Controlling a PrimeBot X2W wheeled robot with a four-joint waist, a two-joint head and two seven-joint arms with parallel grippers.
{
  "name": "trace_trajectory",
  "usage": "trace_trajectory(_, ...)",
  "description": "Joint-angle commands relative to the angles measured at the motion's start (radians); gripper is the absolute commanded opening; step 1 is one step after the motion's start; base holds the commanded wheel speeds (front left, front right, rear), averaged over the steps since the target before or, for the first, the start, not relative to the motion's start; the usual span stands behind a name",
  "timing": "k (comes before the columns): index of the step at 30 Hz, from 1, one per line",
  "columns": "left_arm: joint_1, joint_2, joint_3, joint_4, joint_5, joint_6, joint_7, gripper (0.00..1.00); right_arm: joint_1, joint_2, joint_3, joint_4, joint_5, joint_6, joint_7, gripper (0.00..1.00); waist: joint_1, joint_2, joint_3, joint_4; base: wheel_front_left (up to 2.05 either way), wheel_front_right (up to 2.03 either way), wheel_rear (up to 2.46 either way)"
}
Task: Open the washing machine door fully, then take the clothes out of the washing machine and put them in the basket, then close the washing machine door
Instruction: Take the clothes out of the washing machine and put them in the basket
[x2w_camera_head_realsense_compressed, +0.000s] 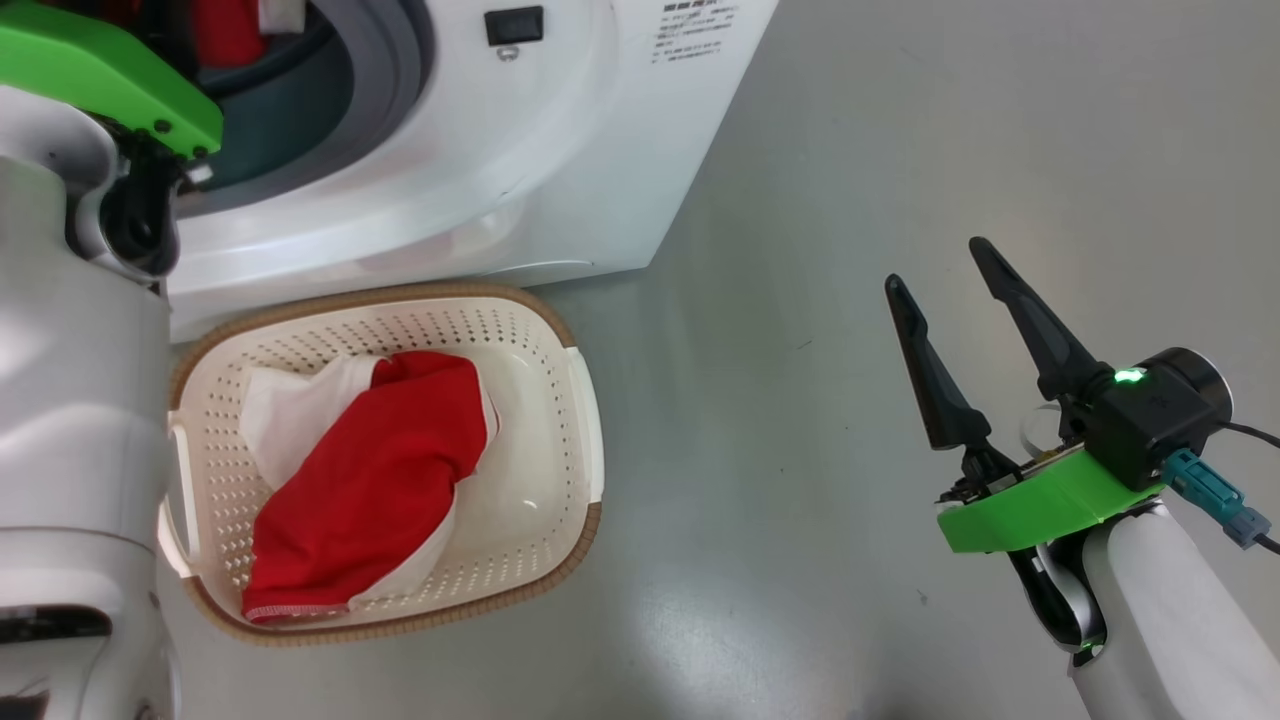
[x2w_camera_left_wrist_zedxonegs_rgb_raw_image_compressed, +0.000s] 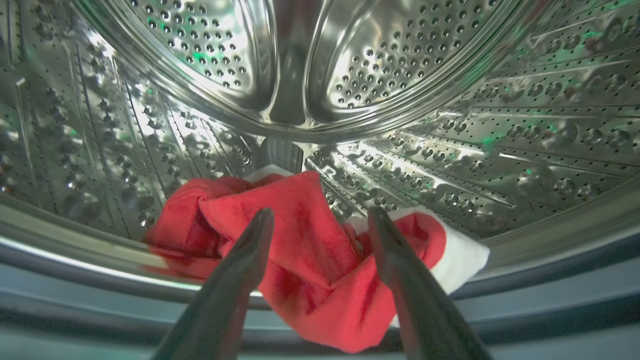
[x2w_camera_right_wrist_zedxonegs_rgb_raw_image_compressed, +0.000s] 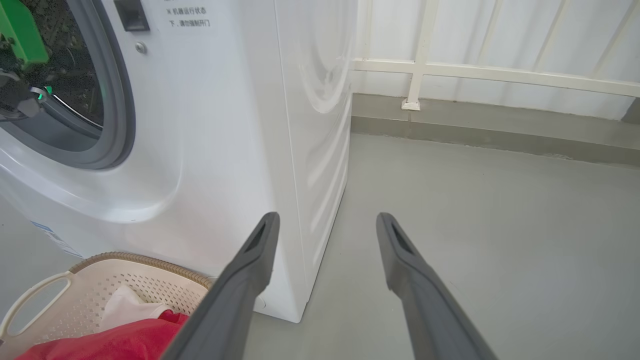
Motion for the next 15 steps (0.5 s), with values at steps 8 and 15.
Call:
trace_trajectory(8,-0.05,0.044,-0.024,0.073,-0.007,-0.013,0.144,1.0,0.0,0.004,0.02,-0.017,0.019,0.006,-0.006,1.0,0.0,-0.0001,0.001,-0.016,0.0,0.0,0.0)
trace_trajectory(15,-0.055,0.042,-0.048,0.118,0.0,-0.002,0.222,0.48,0.002,0.009,0.02,-0.014,0.023,0.006,-0.006,1.0,0.0,-0.0001,-0.002,-0.023,0.0,0.0,0.0)
